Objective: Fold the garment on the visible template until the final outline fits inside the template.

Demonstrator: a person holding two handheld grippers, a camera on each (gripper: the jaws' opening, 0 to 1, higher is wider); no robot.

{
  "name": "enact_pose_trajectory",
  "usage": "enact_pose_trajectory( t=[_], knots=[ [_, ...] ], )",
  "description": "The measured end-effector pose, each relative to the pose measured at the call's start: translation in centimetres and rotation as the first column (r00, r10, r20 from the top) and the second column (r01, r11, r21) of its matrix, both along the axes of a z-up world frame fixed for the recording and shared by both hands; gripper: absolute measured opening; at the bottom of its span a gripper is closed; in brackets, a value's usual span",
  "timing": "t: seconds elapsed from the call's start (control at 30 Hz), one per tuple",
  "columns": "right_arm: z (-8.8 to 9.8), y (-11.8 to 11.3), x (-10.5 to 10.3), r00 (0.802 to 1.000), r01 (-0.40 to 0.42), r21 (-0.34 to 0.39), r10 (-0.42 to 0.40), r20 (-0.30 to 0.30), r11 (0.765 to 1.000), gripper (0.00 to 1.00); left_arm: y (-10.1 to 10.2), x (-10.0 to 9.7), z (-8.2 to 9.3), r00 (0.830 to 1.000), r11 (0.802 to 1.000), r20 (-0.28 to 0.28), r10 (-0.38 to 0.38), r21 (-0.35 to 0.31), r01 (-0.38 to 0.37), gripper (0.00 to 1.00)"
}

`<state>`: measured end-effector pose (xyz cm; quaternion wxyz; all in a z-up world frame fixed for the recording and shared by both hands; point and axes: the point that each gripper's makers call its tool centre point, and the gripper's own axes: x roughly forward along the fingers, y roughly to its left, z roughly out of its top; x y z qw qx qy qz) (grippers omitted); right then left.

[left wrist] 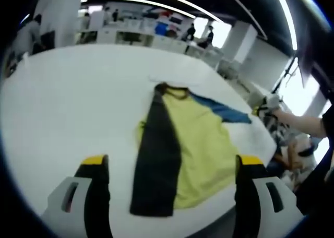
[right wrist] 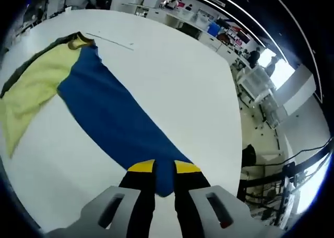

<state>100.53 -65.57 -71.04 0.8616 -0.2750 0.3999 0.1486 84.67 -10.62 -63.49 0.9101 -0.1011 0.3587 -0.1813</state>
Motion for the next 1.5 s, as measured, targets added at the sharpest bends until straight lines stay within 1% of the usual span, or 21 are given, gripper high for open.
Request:
enact_pose_trajectory(
  t=[0.1, 0.17, 0.37, 0.43, 0.53, 0.6, 0.67, 0.7, 0.73, 0.8, 0.83, 0.87, 0.9, 1.03, 1.1, 1.13, 1.2, 1.37, 1.5],
  knots=[
    [0.3, 1.2, -0.7, 1.0, -0.01, 0.021, 0.01, 0.001, 1.0, 0.2, 0.7, -0.2, 0.3, 1.0, 1.0, 0.004, 0.008, 0.008, -0.008, 0.96],
    [0.5, 2.4, -1.3, 1.0, -0.02, 0.052, 0.02, 0.002, 0.998, 0.23, 1.2, -0.3, 0.7, 1.0, 1.0, 0.013, 0.017, 0.006, -0.017, 0.96],
    [1.6, 4.8, -3.1, 1.0, 0.004, 0.138, -0.006, 0.019, 0.99, 0.28, 1.9, -0.8, 1.3, 0.999, 0.999, 0.029, 0.033, 0.002, -0.033, 0.96],
    [2.1, 5.6, -3.8, 0.999, 0.022, 0.182, -0.027, 0.023, 0.983, 0.3, 2.1, -1.0, 1.5, 0.999, 0.999, 0.034, 0.035, 0.005, -0.035, 0.96],
    [2.8, 6.5, -4.7, 0.997, 0.062, 0.246, -0.071, 0.031, 0.967, 0.35, 2.4, -1.3, 1.8, 0.998, 0.999, 0.046, 0.04, 0.004, -0.04, 0.96],
    [2.8, 7.4, -5.1, 0.994, 0.091, 0.315, -0.103, 0.023, 0.945, 0.39, 2.5, -1.5, 1.9, 0.998, 0.999, 0.046, 0.042, 0.0, -0.042, 0.95],
    [3.2, 7.7, -5.7, 0.994, 0.093, 0.327, -0.106, 0.022, 0.94, 0.41, 2.7, -1.9, 1.7, 0.999, 0.999, 0.036, 0.035, 0.015, -0.036, 0.95],
    [4.0, 8.1, -6.4, 0.992, 0.097, 0.345, -0.118, 0.039, 0.933, 0.42, 2.7, -2.1, 1.7, 0.999, 0.999, 0.036, 0.032, 0.022, -0.032, 0.95],
    [4.4, 8.3, -6.7, 0.991, 0.1, 0.36, -0.124, 0.046, 0.928, 0.43, 2.8, -2.4, 1.7, 0.999, 0.999, 0.037, 0.026, 0.029, -0.027, 0.95],
    [5.4, 9.1, -7.5, 0.987, 0.114, 0.416, -0.152, 0.058, 0.902, 0.46, 2.8, -2.7, 1.8, 0.999, 0.999, 0.039, 0.023, 0.03, -0.025, 0.95],
    [6.0, 9.5, -8.1, 0.984, 0.119, 0.449, -0.165, 0.064, 0.886, 0.48, 2.8, -3.0, 1.9, 0.999, 0.999, 0.042, 0.023, 0.025, -0.024, 0.95],
    [6.2, 9.7, -8.3, 0.983, 0.122, 0.456, -0.17, 0.065, 0.881, 0.49, 2.8, -3.1, 1.9, 0.999, 0.999, 0.043, 0.023, 0.024, -0.024, 0.95],
    [6.7, 10.0, -9.1, 0.983, 0.118, 0.466, -0.168, 0.069, 0.877, 0.5, 2.9, -3.4, 2.1, 0.999, 1.0, 0.047, 0.022, 0.02, -0.023, 0.95],
    [7.9, 10.8, -10.8, 0.983, 0.102, 0.483, -0.164, 0.088, 0.87, 0.55, 3.0, -4.1, 2.3, 0.998, 1.0, 0.053, 0.016, 0.021, -0.017, 0.95],
    [8.7, 11.0, -11.7, 0.98, 0.1, 0.503, -0.174, 0.101, 0.859, 0.58, 3.1, -4.4, 2.4, 0.998, 1.0, 0.056, 0.016, 0.019, -0.017, 0.95],
    [9.1, 11.3, -12.2, 0.978, 0.098, 0.529, -0.18, 0.106, 0.843, 0.61, 3.2, -4.5, 2.5, 0.998, 1.0, 0.058, 0.016, 0.018, -0.017, 0.95],
    [9.9, 11.7, -13.3, 0.976, 0.094, 0.561, -0.187, 0.112, 0.822, 0.63, 3.3, -4.9, 2.7, 0.998, 1.0, 0.063, 0.018, 0.015, -0.019, 0.95],
    [10.2, 12.1, -15.3, 0.976, 0.096, 0.571, -0.19, 0.107, 0.815, 0.67, 3.8, -5.8, 2.8, 0.998, 1.0, 0.064, 0.02, 0.017, -0.021, 0.95],
    [10.2, 12.5, -16.6, 0.976, 0.101, 0.583, -0.195, 0.1, 0.806, 0.69, 4.2, -6.5, 2.8, 0.998, 1.0, 0.063, 0.024, 0.016, -0.025, 0.95]
  ],
)
